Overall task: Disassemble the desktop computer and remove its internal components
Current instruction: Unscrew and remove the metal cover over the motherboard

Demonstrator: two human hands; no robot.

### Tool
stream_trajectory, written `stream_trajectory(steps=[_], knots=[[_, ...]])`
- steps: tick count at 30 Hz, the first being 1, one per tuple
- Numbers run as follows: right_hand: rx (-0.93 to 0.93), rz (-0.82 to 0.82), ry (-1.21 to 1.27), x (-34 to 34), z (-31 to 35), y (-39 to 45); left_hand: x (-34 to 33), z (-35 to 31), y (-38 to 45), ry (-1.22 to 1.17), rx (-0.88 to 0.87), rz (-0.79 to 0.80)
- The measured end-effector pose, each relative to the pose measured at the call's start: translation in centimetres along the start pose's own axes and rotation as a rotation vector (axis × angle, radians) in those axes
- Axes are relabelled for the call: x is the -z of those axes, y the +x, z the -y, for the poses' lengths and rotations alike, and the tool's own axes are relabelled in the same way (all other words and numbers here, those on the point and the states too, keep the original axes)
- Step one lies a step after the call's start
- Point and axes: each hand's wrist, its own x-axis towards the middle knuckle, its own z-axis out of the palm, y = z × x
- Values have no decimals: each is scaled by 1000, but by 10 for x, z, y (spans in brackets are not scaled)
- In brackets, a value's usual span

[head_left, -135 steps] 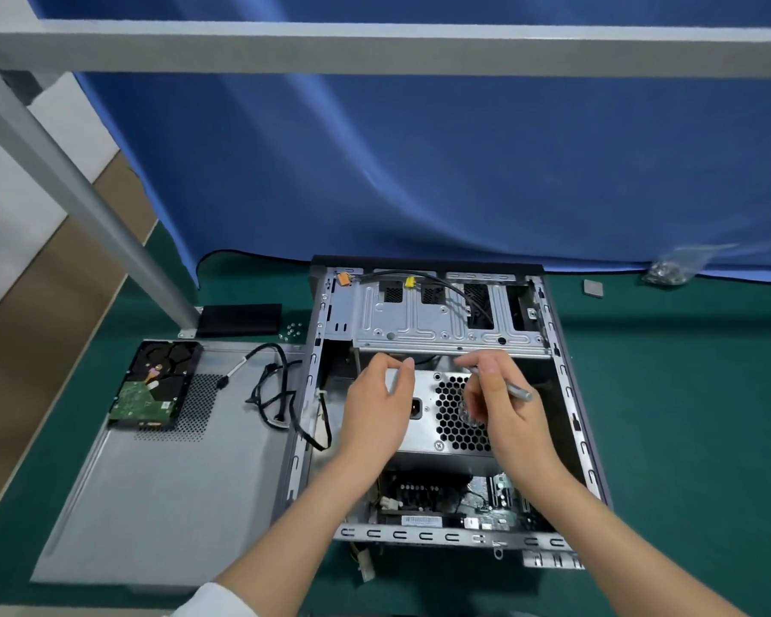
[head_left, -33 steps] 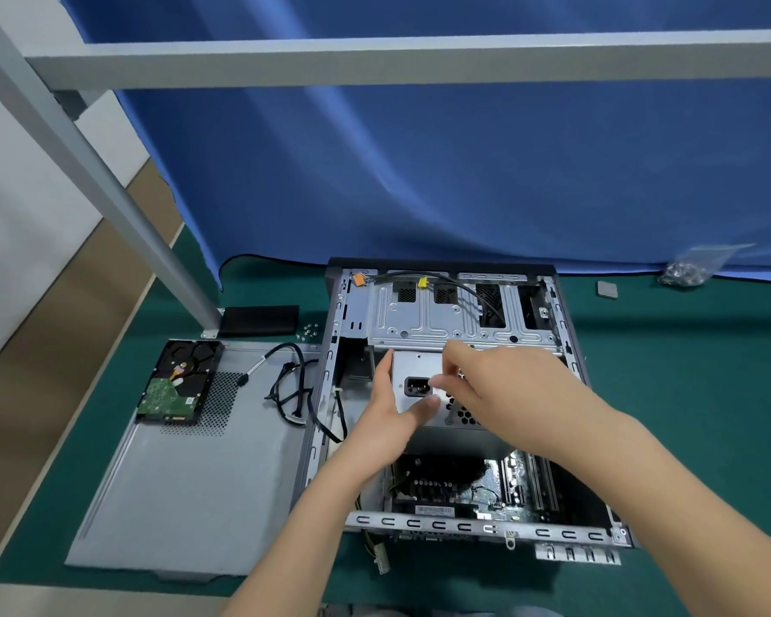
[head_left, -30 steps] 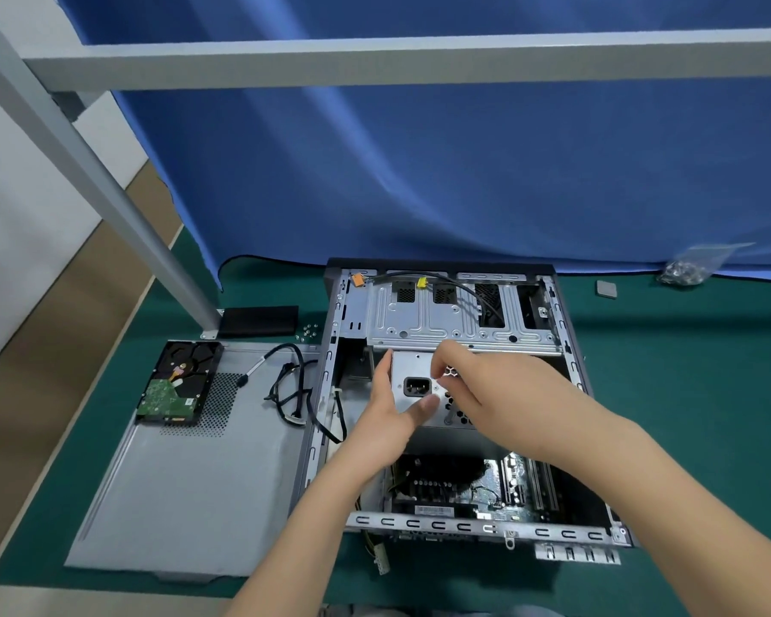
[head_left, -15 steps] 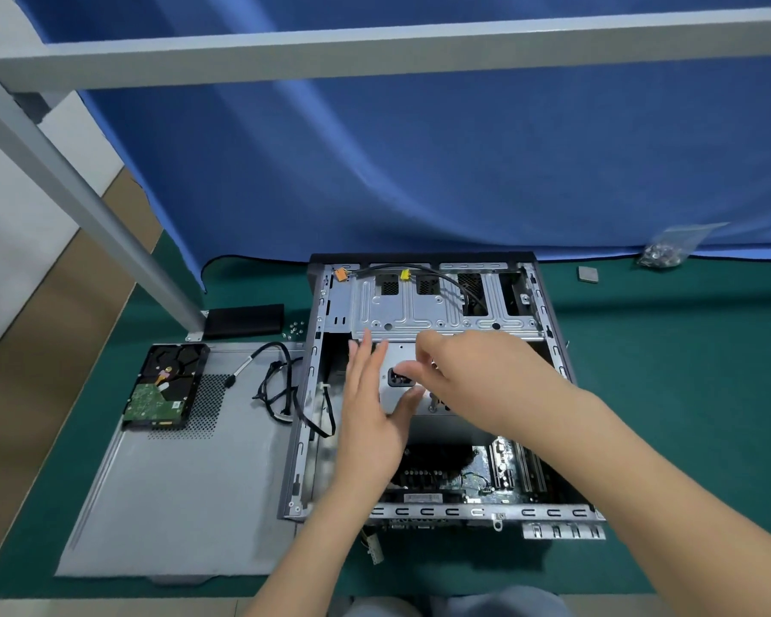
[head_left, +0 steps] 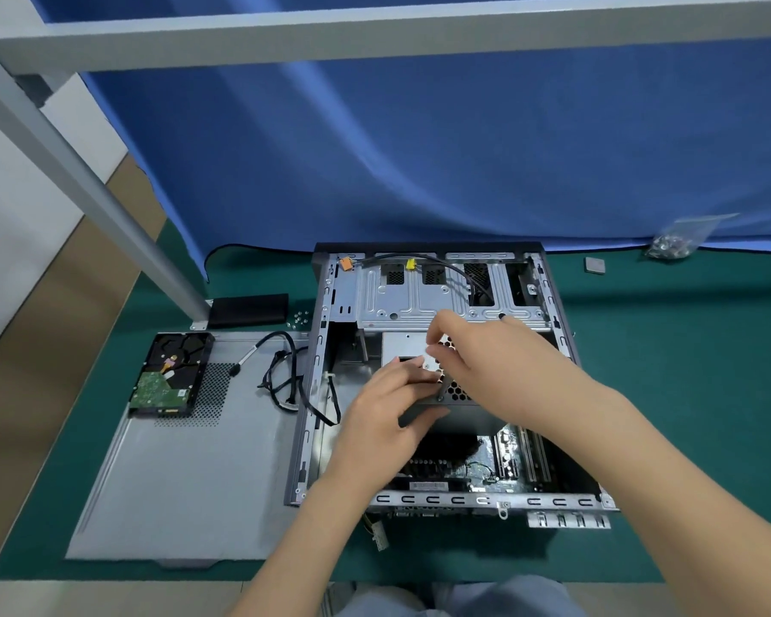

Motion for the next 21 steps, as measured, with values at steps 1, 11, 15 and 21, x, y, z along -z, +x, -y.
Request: stream_trajectory(steps=[1,11,15,21], knots=[[3,-6,17,-1,0,-1,-2,0,0,-6,18,-6],[33,24,30,0,4,-6,-2,-3,-2,1,60,-24],[-6,67,33,1,0,-4,-6,-1,-4,-21,81,-49],[-8,105,161,1,1,-7,-7,-7,-4,-23,123,-78]])
